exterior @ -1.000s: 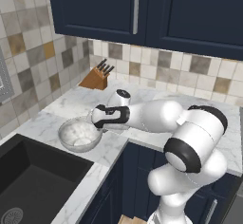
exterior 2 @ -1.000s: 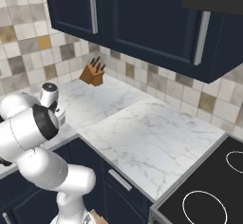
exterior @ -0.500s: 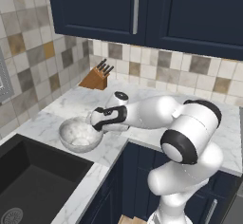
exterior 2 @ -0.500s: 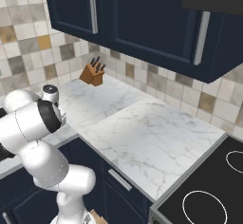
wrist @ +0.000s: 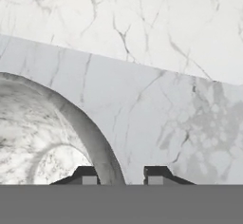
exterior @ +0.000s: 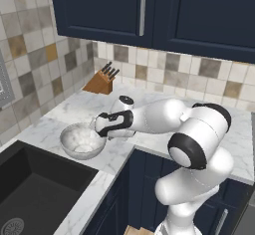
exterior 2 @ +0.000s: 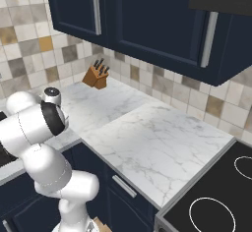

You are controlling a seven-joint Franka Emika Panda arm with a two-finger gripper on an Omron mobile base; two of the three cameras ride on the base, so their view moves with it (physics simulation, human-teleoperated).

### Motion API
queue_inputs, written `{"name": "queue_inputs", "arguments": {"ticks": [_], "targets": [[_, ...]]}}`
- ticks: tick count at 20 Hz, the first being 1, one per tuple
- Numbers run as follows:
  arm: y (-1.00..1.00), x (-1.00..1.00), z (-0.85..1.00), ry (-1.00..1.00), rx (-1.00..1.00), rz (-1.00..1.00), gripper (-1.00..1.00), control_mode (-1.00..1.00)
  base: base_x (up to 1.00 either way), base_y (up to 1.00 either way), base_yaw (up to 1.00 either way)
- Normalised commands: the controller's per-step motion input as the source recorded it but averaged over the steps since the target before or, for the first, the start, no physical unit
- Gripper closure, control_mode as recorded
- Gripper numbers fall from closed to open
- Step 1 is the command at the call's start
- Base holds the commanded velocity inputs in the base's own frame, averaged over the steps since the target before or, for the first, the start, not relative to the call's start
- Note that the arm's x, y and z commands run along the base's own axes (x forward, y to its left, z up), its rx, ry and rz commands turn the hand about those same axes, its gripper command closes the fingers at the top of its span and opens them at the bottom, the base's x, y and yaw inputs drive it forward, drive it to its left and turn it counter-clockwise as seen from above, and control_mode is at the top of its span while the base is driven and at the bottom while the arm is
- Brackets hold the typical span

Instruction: Pick the cup and bowl from the counter and place them on the counter next to the sink.

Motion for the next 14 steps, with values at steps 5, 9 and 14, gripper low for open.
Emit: {"name": "queue_inputs", "arguments": {"ticks": [5, 9, 14], "targets": [[0.0, -0.03, 0.04, -0.02, 0.0, 0.0, -1.0, -1.0, 0.0, 0.0, 0.0], [-0.18, -0.33, 0.33, -0.07, 0.0, 0.0, -1.0, -1.0, 0.0, 0.0, 0.0], [-0.27, -0.31, 0.52, -0.1, 0.0, 0.0, -1.0, -1.0, 0.0, 0.0, 0.0]]}}
